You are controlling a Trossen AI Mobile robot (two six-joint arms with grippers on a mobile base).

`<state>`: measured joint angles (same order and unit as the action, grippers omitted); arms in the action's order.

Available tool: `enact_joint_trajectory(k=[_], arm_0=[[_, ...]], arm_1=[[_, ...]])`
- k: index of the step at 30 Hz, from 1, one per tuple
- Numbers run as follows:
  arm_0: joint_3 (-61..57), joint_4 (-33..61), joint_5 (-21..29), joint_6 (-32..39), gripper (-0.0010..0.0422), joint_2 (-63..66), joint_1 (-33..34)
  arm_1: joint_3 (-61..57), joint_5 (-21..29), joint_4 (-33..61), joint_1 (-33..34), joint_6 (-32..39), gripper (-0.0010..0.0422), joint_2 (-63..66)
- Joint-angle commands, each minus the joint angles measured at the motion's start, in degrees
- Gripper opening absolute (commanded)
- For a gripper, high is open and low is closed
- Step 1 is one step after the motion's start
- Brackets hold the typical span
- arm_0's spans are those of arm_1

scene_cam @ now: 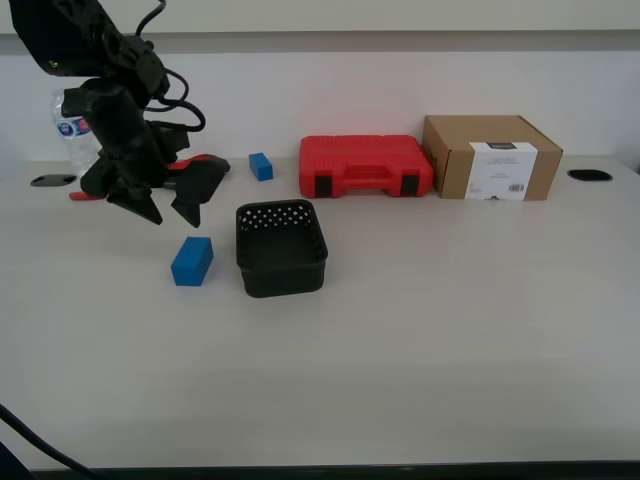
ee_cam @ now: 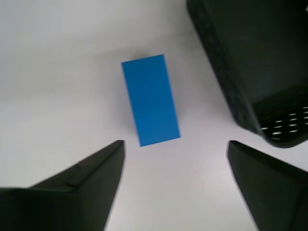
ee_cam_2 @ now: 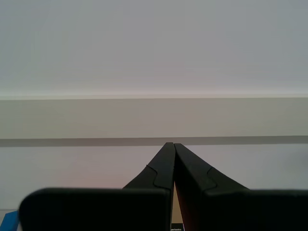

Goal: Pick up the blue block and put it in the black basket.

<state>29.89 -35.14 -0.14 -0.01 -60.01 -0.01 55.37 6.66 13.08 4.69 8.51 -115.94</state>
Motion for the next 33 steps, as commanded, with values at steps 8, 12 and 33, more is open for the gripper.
enact_joint_trajectory(k=[8, 12, 33], arm_0=[[0.1, -0.2, 0.0, 0.0, 0.0, 0.0, 0.0], [0.1, -0.2, 0.0, 0.0, 0.0, 0.0, 0.0], [0.1, -0.2, 0.0, 0.0, 0.0, 0.0, 0.0]], arm_1=[[4.5, -8.0, 2.0, 2.1, 1.1, 0.038, -1.5], [8.6, -7.3, 5.6, 2.3, 1.1, 0.0337, -9.0], [28.1, -4.5, 13.2, 2.9, -1.6, 0.0089, -29.1]])
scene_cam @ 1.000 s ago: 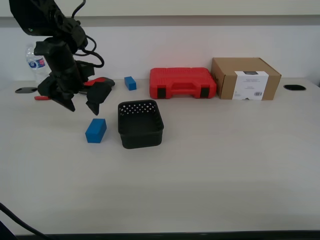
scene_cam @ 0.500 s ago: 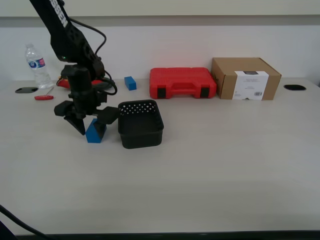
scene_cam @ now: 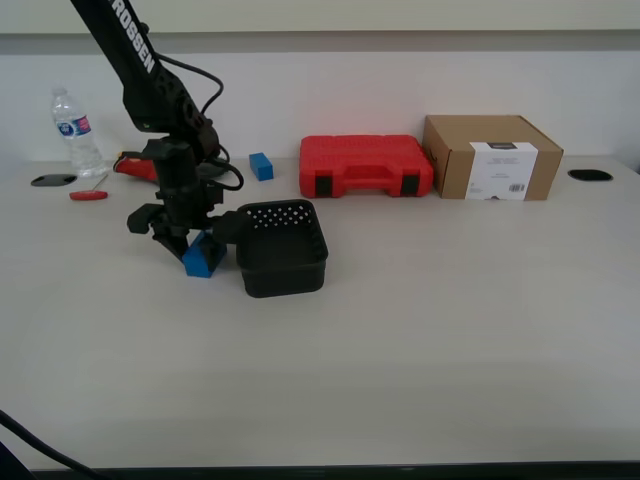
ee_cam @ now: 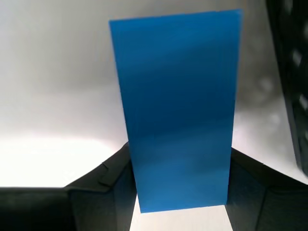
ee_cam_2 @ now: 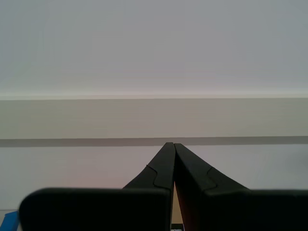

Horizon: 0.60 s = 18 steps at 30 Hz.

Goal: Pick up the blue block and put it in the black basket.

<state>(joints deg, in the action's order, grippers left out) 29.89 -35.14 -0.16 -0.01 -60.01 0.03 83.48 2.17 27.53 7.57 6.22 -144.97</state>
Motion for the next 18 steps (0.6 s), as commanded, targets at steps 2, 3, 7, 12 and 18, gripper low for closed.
enact_joint_trajectory(k=[2, 3, 7, 12, 18], arm_0=[[0.1, -0.2, 0.0, 0.0, 0.0, 0.0, 0.0], [0.1, -0.2, 0.0, 0.0, 0.0, 0.0, 0.0], [0.1, -0.2, 0.0, 0.0, 0.0, 0.0, 0.0], [0.1, -0.3, 0.0, 0.0, 0.0, 0.0, 0.0], [0.1, 0.1, 0.0, 0.0, 0.0, 0.0, 0.0]], arm_1=[[0.0, 0.0, -0.7, 0.0, 1.8, -0.0005, -0.1], [0.0, 0.0, 0.0, 0.0, 2.0, 0.0002, -0.1], [0.9, -0.3, 6.9, 0.1, 3.5, -0.0001, 1.4], [0.9, -4.7, 9.2, 0.2, 5.8, -0.0002, 9.9], [0.9, -2.1, 6.3, 6.0, 5.8, -0.0002, 18.8]])
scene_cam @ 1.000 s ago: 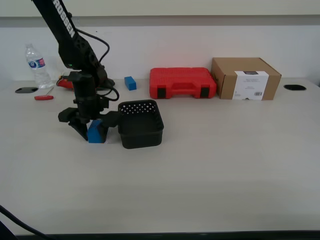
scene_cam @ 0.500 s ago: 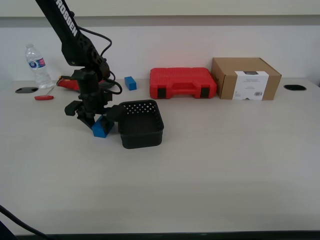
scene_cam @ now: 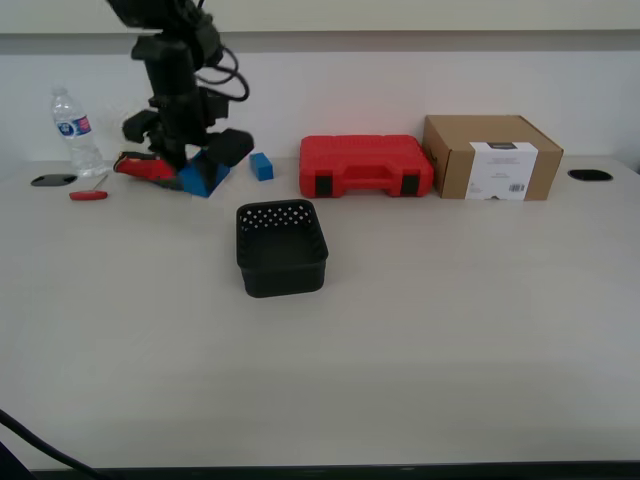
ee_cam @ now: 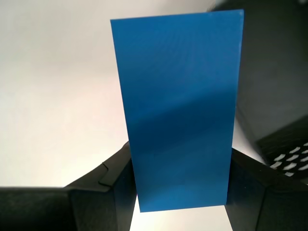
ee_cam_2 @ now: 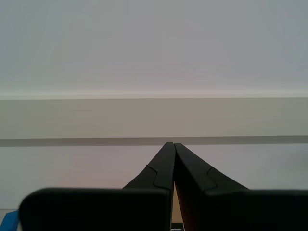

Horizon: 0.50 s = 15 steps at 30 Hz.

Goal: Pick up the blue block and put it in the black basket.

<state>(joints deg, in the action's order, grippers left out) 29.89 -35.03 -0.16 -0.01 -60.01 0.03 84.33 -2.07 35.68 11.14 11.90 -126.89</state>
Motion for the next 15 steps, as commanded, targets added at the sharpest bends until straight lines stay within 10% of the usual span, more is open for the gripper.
enact_joint_trajectory(k=[1, 15], arm_0=[[0.1, 0.0, 0.0, 0.0, 0.0, 0.0, 0.0], [0.1, 1.1, 0.0, 0.0, 0.0, 0.0, 0.0]], arm_1=[[0.0, 3.7, -3.2, 4.2, 0.1, -0.0002, 0.7], [3.7, 0.4, -4.9, 12.6, 1.7, 0.0, -14.6]])
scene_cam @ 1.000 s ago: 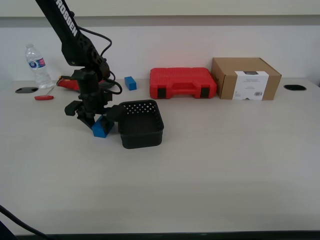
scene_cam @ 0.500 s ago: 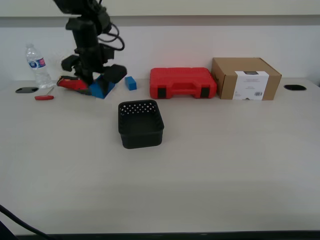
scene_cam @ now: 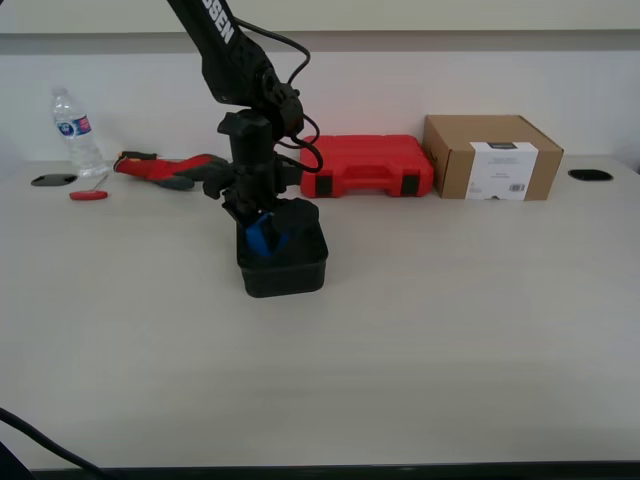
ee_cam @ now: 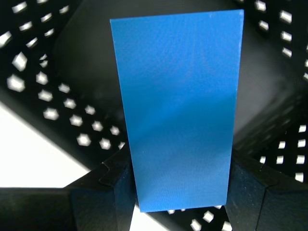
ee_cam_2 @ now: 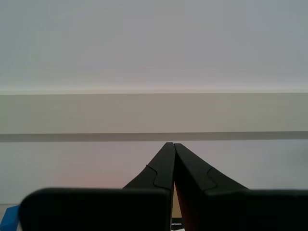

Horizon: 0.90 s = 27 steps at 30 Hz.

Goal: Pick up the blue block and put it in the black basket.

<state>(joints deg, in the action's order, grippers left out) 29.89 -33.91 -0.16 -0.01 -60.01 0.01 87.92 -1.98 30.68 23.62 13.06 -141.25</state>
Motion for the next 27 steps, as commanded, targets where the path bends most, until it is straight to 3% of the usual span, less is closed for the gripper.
enact_joint_trajectory(k=[1, 4, 7, 10, 13, 14, 15, 16, 18, 24, 27], arm_0=[[0.1, -0.1, 0.0, 0.0, 0.0, 0.0, 0.0], [0.1, 0.0, 0.0, 0.0, 0.0, 0.0, 0.0], [0.1, 0.0, 0.0, 0.0, 0.0, 0.0, 0.0], [0.1, -0.1, 0.0, 0.0, 0.0, 0.0, 0.0], [0.1, -0.1, 0.0, 0.0, 0.0, 0.0, 0.0], [0.1, -0.1, 0.0, 0.0, 0.0, 0.0, 0.0], [0.1, -0.1, 0.0, 0.0, 0.0, 0.0, 0.0], [0.1, -0.1, 0.0, 0.0, 0.0, 0.0, 0.0], [0.1, 0.0, 0.0, 0.0, 0.0, 0.0, 0.0], [0.1, -0.1, 0.0, 0.0, 0.0, 0.0, 0.0], [0.1, -0.1, 0.0, 0.0, 0.0, 0.0, 0.0]], arm_1=[[0.2, 1.8, -0.5, 0.1, 0.5, 0.0, -0.2], [1.0, 8.4, -0.6, 0.1, 0.5, 0.0002, 0.1], [1.7, 8.9, 0.2, 0.1, 2.3, 0.0041, 0.1], [1.8, 7.4, 0.5, 0.1, 1.9, 0.0136, 0.0], [1.8, 6.9, 0.7, 0.1, 0.8, 0.0288, 0.0], [1.7, 6.0, 0.7, 0.1, 0.8, 0.0322, 0.0], [1.7, 5.6, 0.8, 0.1, 0.8, 0.0325, 0.0], [1.8, 5.6, 0.8, 0.1, 0.8, 0.0321, 0.0], [2.3, 5.7, 1.4, 0.1, 0.2, 0.0259, 0.0], [4.6, 8.2, 2.6, 0.2, -0.1, -0.0007, 0.0], [4.7, 8.5, 1.6, 0.2, 0.5, -0.0001, 0.0]])
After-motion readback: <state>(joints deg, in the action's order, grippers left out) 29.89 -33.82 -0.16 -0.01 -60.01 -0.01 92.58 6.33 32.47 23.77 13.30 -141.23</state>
